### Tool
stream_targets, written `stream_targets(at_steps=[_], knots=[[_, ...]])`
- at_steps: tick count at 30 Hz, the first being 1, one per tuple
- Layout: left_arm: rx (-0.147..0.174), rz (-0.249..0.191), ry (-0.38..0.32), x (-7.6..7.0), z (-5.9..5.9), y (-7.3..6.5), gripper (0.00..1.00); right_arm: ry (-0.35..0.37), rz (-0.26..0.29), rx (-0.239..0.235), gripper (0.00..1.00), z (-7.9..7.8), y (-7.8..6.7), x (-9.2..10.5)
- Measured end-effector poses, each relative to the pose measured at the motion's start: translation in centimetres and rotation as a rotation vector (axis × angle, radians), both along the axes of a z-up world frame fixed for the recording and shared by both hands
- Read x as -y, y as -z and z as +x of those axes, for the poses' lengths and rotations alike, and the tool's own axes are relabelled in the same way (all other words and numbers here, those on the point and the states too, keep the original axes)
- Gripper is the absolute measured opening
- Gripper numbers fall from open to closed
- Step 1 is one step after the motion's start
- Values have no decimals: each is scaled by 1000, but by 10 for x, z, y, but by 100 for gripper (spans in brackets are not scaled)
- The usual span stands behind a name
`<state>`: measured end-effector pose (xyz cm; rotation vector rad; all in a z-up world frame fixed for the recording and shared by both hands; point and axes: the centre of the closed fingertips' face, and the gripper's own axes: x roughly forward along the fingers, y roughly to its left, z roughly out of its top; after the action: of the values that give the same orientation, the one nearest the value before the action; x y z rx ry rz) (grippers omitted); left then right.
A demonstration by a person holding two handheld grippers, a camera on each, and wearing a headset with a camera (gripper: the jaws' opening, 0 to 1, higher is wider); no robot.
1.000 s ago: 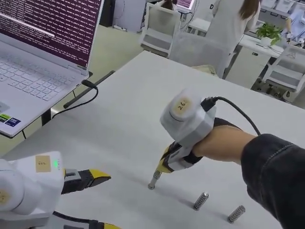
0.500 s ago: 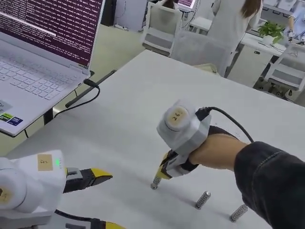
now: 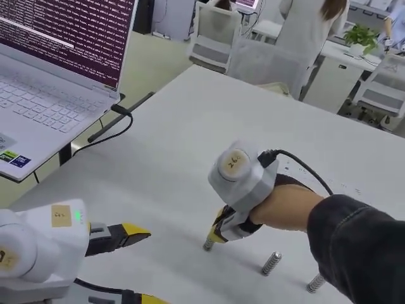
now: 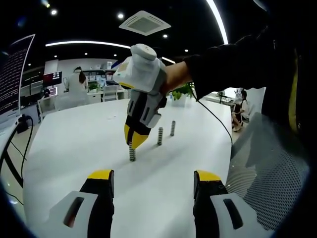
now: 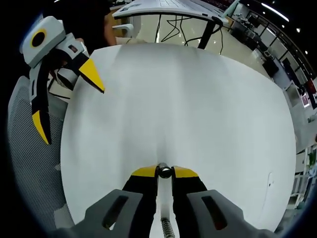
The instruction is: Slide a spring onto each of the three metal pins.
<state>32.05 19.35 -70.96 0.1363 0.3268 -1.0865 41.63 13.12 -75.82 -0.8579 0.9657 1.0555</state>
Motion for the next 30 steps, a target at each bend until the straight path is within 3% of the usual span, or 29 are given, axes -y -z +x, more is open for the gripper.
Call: stream_targets(at_steps=[13, 24, 30], knots=[[-4, 1, 5, 1, 0, 2, 60, 10, 28, -3, 12, -2, 2, 0], [-5, 5, 10, 3, 0, 1, 61, 45, 65, 6, 17, 0, -11, 11], [-1, 7, 16, 7, 1, -1, 62, 96, 124, 26, 23, 3, -23, 19]])
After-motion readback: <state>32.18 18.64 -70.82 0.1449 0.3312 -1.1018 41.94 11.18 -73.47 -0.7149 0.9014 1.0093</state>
